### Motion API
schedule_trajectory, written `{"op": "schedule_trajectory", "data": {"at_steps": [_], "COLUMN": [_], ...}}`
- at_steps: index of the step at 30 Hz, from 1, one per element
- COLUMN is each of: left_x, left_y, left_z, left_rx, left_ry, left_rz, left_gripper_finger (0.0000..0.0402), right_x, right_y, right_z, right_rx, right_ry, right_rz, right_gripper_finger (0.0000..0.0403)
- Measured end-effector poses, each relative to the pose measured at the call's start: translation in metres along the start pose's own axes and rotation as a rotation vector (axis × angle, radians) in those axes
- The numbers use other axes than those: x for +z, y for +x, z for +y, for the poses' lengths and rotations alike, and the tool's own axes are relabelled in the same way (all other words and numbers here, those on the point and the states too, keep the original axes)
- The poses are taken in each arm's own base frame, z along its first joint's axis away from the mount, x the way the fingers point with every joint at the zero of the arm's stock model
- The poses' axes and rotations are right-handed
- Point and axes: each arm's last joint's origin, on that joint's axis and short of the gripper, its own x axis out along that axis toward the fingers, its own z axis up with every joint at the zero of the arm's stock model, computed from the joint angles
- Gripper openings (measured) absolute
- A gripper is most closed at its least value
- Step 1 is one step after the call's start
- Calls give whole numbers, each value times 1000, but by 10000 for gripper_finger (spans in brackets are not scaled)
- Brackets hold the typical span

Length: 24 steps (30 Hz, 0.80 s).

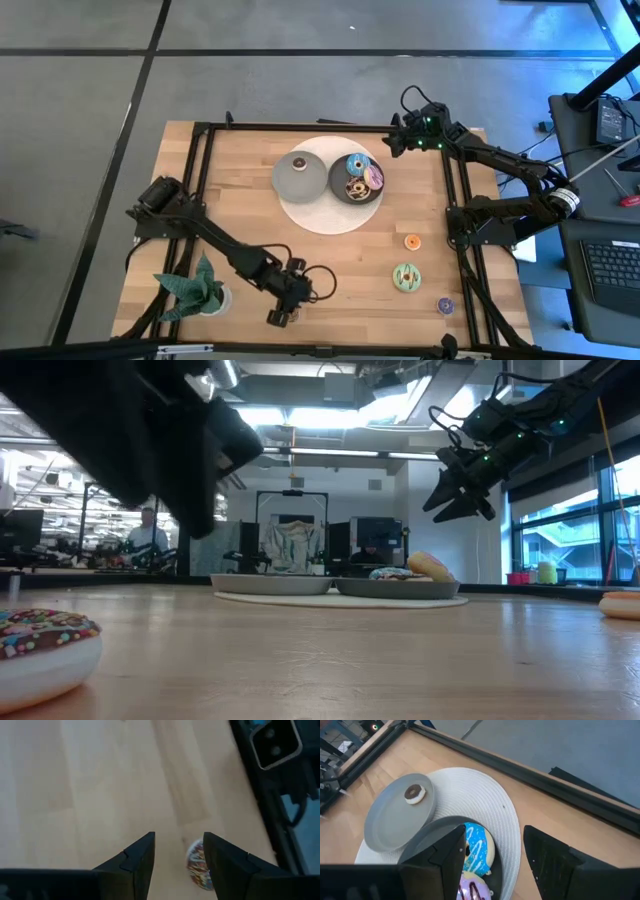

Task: Pick & Place donuts
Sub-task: Put the small brown donut on the gray plate

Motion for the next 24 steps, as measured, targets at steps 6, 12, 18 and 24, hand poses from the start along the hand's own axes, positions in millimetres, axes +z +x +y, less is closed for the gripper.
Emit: {"op": "schedule_trajectory", "data": {"at_steps": [6, 12, 18, 24], "left_x": [-4, -6, -11, -9], "left_y": [0, -1, -1, -1], "left_z": [-9, -12, -11, -11], "left_rx": [-13, 9, 15, 33], "left_ry": [6, 6, 11, 10], "left_rz": [10, 7, 60, 39], "left_gripper_finger": [162, 163, 162, 160], "right_x": [-1, -1, -1, -1], "right_y": [0, 0, 0, 0], "right_z": [0, 0, 0, 0], "right_rx": [-3, -4, -4, -4], "right_ry": [7, 1, 0, -18], "right_rz": [5, 5, 5, 5], "right_gripper_finger": [200, 200, 200, 200]}}
